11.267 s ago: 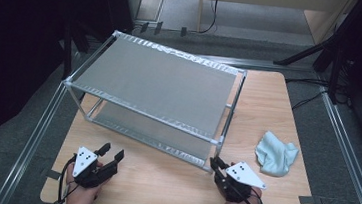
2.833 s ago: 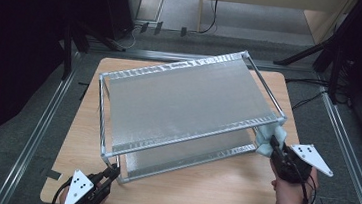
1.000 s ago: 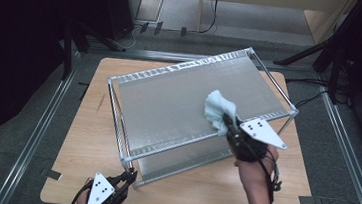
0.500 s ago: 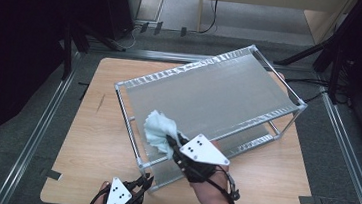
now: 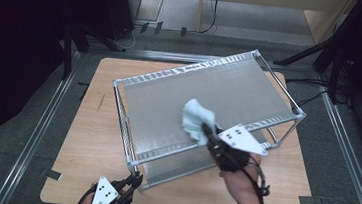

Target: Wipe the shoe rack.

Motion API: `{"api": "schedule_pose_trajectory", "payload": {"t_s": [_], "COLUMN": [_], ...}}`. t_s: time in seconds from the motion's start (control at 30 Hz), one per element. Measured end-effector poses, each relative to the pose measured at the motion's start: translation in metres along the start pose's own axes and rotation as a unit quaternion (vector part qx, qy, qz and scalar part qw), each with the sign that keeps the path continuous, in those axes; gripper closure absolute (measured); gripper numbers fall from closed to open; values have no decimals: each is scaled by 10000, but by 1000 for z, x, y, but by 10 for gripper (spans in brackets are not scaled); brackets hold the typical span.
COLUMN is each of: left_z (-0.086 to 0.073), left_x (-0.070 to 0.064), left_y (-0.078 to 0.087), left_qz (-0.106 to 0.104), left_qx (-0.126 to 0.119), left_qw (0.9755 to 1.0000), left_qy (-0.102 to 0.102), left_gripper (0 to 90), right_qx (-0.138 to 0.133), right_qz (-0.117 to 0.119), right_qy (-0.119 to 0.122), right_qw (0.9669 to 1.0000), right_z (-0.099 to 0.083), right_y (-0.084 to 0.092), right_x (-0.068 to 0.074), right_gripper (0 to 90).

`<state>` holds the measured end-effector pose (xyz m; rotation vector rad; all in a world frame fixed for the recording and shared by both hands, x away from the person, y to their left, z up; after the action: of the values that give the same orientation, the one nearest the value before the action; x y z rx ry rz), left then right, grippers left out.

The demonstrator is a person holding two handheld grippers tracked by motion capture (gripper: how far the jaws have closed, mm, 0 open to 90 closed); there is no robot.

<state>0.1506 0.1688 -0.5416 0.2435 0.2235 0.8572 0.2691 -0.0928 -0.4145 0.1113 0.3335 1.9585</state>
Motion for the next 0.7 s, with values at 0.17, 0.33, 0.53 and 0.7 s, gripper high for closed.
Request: {"api": "schedule_pose_trajectory", "payload": {"t_s": [0.17, 0.33, 0.53, 0.7], "left_z": [-1, -3, -3, -3], "left_x": [19, 28, 28, 28], "left_y": [10, 16, 15, 15], "left_qz": [239, 307, 288, 276], "left_qx": [-44, -63, -83, -91], "left_qw": [9996, 9993, 9994, 9993], "left_qy": [150, 187, 178, 227], "left_gripper": [811, 809, 810, 808], "right_qx": [50, 10, 21, 20], "right_qz": [-618, -1360, -1706, -1505], "right_qy": [-393, -963, -856, -746], "right_qw": [9973, 9860, 9816, 9858], "right_z": [-3, -7, -16, -15], "right_y": [3, 18, 21, 16], "right_x": [-52, -115, -133, -113], "right_gripper": [817, 811, 826, 830]}}
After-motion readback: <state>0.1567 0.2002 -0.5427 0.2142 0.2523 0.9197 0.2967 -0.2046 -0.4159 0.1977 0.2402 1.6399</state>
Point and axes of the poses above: each handheld gripper's, and its own axes: y roughly backward along the jaws, z roughly out of its top, x roughly to its left, the point moved 4 cm from there along -y, roughly forward along the jaws, and after that the axes turned 11 degrees about -z, right-handed, at the moved point
